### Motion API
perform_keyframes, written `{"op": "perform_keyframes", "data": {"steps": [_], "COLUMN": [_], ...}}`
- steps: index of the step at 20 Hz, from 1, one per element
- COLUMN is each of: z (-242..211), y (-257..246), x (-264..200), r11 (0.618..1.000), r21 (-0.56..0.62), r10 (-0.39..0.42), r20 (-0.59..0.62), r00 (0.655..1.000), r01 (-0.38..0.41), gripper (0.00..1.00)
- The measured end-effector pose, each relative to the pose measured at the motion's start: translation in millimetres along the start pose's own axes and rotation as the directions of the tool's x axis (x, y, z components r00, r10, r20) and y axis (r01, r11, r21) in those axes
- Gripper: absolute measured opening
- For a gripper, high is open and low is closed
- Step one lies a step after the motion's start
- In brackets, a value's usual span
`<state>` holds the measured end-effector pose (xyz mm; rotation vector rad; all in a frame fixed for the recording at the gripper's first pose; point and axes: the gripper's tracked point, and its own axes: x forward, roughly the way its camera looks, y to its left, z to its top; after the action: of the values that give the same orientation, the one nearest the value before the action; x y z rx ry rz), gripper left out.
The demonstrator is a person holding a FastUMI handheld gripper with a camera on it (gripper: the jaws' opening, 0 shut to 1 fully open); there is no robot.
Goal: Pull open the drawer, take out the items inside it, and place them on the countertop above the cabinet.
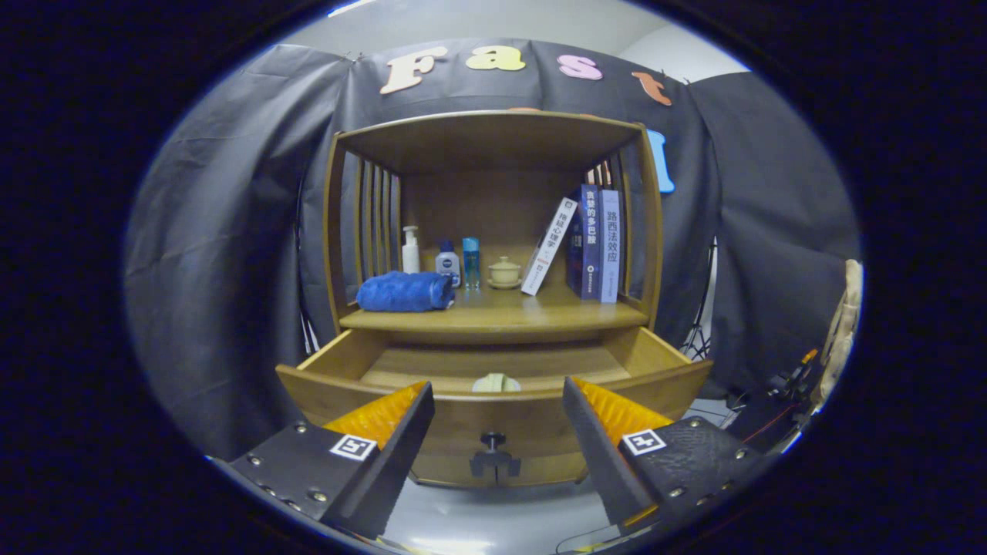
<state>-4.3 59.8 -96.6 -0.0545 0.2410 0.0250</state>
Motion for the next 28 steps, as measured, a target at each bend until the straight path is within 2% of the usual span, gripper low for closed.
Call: {"op": "perform_keyframes", "data": {"steps": [6, 9, 13, 16, 18, 21, 24, 28], "z": [34.5, 18.0, -9.3, -16.4, -22.3, -49.1, -74.5, -84.0], "y": [6.5, 8.3, -3.2, 2.7, -7.0, -15.9, -31.5, -31.7], "x": [63.1, 101.1, 133.1, 143.3, 153.1, 160.7, 166.3, 173.1], "r11": [1.0, 1.0, 1.0, 0.999, 0.998, 1.0, 0.997, 0.995], "r21": [0.013, 0.007, 0.007, -0.019, -0.052, 0.002, 0.069, 0.091], "r10": [0.002, 0.019, 0.003, 0.04, 0.009, 0.018, 0.014, 0.019], "r20": [-0.053, -0.158, -0.232, -0.311, -0.354, -0.473, -0.564, -0.6], "r00": [0.999, 0.987, 0.973, 0.95, 0.935, 0.881, 0.826, 0.8], "r01": [-0.001, -0.019, -0.001, -0.048, -0.029, -0.019, 0.031, 0.045], "gripper": [1.0, 1.0, 1.0, 1.0, 1.0, 1.0, 1.0, 1.0]}}
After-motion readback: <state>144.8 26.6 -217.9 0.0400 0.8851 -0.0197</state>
